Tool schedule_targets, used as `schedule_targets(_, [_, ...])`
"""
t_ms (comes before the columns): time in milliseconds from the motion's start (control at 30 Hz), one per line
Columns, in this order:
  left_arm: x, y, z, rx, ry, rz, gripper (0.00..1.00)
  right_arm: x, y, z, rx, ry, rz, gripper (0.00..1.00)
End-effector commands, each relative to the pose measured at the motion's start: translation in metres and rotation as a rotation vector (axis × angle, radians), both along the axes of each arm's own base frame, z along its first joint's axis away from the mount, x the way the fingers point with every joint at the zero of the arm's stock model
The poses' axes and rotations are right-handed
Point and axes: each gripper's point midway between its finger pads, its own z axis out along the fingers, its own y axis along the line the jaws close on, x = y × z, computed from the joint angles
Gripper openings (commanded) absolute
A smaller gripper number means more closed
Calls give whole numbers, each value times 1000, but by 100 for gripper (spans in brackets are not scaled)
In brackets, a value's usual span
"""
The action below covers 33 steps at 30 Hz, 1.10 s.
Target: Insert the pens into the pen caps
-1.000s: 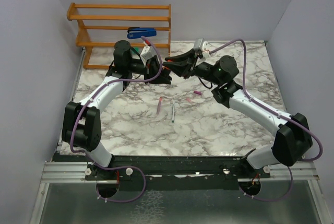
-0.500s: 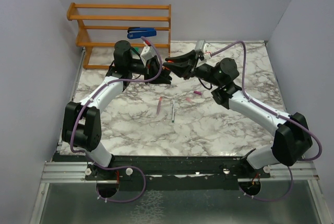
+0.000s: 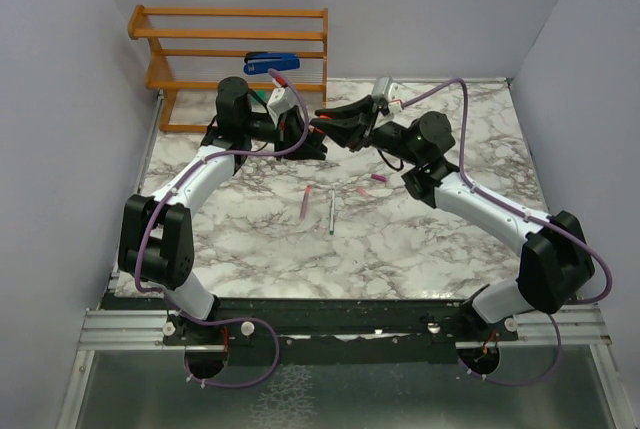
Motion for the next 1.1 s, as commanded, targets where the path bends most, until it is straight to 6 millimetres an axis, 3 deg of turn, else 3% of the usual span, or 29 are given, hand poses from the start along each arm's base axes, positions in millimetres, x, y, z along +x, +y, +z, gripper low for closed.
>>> schedule_targets(0, [17,3,148,-206,-370,273,0,-177,-21,-270,-663,995,493,1])
schedule_targets(233, [14,4,152,-211,-375,272,0,-165,-5,-266,-654,972,519,1])
schedule_targets(567, [16,7,150,-207,-374,281,0,-175,-19,-271,-659,992,485,1])
schedule_targets(867, [12,10,146,-202,-364,280,0,-164,-13,-268,-694,969,465,1])
schedule_targets(967, [12,11,136,-191,-341,283,0,-150,-8,-245,-673,905,408,36])
schedule_targets(1067, [11,14,113,-166,-291,291,0,-119,-3,-215,-643,794,253,48])
